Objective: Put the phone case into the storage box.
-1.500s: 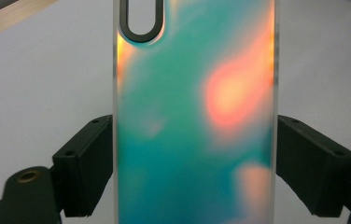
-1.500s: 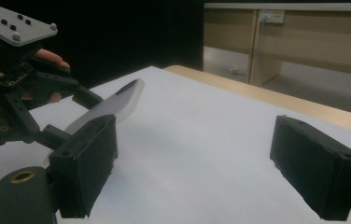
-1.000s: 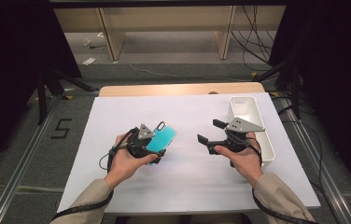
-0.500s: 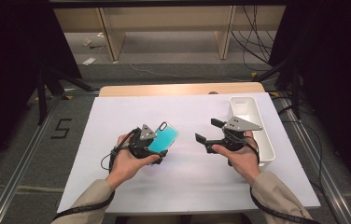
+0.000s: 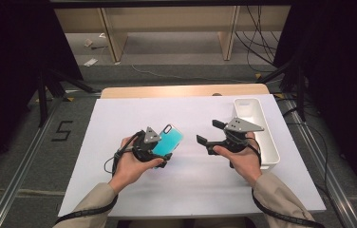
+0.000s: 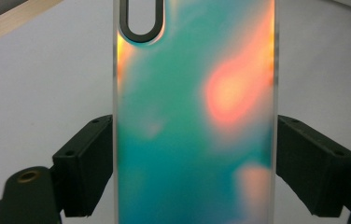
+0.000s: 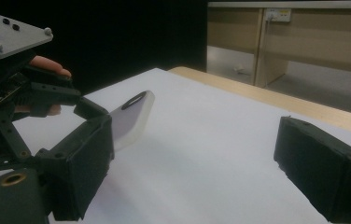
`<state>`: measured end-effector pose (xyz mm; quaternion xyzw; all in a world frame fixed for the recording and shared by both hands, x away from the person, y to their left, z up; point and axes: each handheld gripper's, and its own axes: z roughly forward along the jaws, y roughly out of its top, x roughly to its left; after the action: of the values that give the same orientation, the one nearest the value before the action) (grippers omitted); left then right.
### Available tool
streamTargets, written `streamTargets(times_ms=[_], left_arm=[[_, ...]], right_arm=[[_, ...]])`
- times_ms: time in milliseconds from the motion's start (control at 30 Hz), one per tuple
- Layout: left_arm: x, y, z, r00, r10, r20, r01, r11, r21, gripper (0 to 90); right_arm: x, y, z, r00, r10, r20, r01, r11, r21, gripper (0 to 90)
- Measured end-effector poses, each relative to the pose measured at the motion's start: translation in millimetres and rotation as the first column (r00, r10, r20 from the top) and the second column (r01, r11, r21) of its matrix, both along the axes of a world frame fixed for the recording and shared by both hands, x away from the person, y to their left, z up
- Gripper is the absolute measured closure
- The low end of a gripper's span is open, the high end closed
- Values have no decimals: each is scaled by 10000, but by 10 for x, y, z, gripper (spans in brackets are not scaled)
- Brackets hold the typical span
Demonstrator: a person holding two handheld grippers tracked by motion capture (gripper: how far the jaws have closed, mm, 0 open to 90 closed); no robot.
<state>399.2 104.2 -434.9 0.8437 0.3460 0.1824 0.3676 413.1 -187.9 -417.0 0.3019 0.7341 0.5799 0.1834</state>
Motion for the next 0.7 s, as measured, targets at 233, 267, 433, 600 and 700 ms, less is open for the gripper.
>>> streamTargets(times_ms=[233, 267, 433, 600, 700], left_arm=[[-9, -33, 2, 10000, -79, 37, 78, 10000, 14, 169], [-10, -35, 1, 10000, -89, 35, 89, 10000, 18, 169], [-15, -51, -2, 9999, -116, 32, 116, 9999, 28, 169], [-25, -75, -4, 9998, -177, 54, 177, 9998, 21, 169], [-34, -96, -1, 9997, -219, 73, 219, 9998, 4, 170]], right_arm=[[21, 25, -7, 10000, -4, -55, 4, 10000, 46, 129], [24, 27, -7, 10000, 3, -78, -2, 10000, 42, 129], [42, 46, -13, 9999, 1, -117, 0, 10000, 72, 130], [56, 67, -15, 9999, 16, -165, -14, 9999, 134, 131], [61, 82, -15, 9998, 36, -171, -34, 9999, 138, 132]])
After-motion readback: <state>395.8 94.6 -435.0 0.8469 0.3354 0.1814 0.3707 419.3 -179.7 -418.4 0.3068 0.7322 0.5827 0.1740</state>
